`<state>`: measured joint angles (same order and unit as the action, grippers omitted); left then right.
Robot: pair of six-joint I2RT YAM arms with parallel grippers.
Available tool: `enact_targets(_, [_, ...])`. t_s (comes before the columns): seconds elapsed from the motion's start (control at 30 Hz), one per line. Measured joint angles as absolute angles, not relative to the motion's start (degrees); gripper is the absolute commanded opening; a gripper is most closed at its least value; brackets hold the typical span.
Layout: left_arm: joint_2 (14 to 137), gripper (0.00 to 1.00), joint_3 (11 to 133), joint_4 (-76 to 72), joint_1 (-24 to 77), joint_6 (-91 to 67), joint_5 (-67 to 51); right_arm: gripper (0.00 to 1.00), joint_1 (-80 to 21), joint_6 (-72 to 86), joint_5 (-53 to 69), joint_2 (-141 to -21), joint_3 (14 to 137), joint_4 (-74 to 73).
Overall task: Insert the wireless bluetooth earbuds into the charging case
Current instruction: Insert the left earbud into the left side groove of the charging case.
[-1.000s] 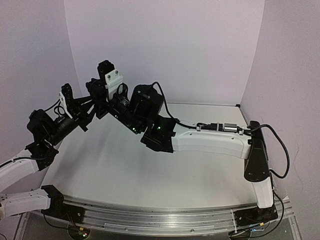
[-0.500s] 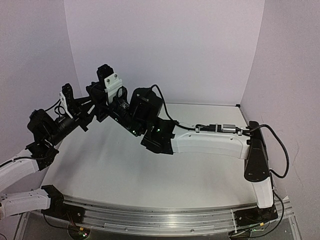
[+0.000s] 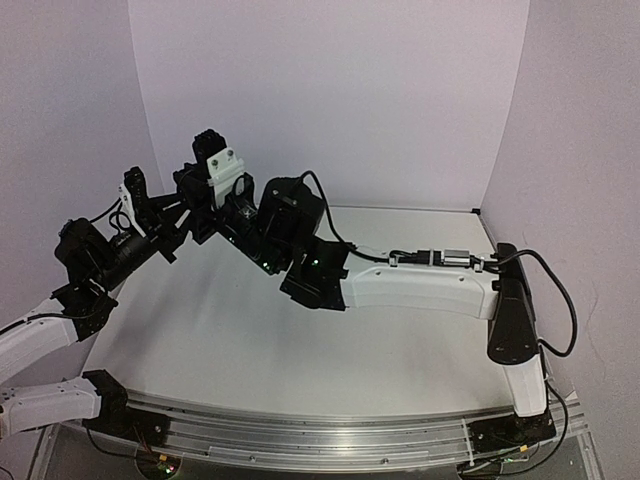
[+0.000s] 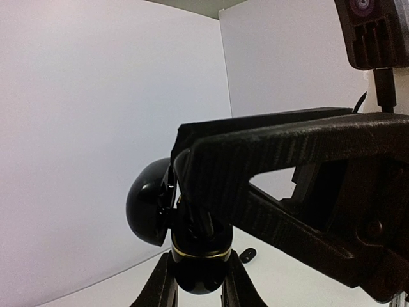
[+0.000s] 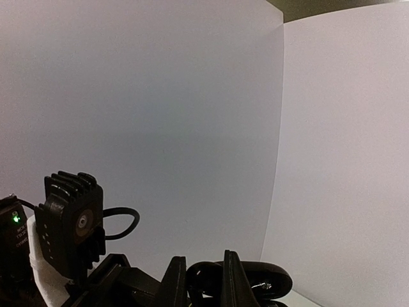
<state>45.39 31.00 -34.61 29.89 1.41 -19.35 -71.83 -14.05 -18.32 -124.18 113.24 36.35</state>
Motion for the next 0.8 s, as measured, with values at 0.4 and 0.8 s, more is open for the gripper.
enact_targets(0.4, [45.5, 0.00, 31.0, -36.0, 29.8, 1.5, -19.4, 0.00, -71.9, -12.9, -20.4, -125.1, 113.6, 38.7])
enact_targets(0.8, [45.5, 0.00, 31.0, -36.3, 29.8, 1.4, -19.4, 0.00, -72.1, -13.3, -21.0, -125.5, 113.5, 40.4])
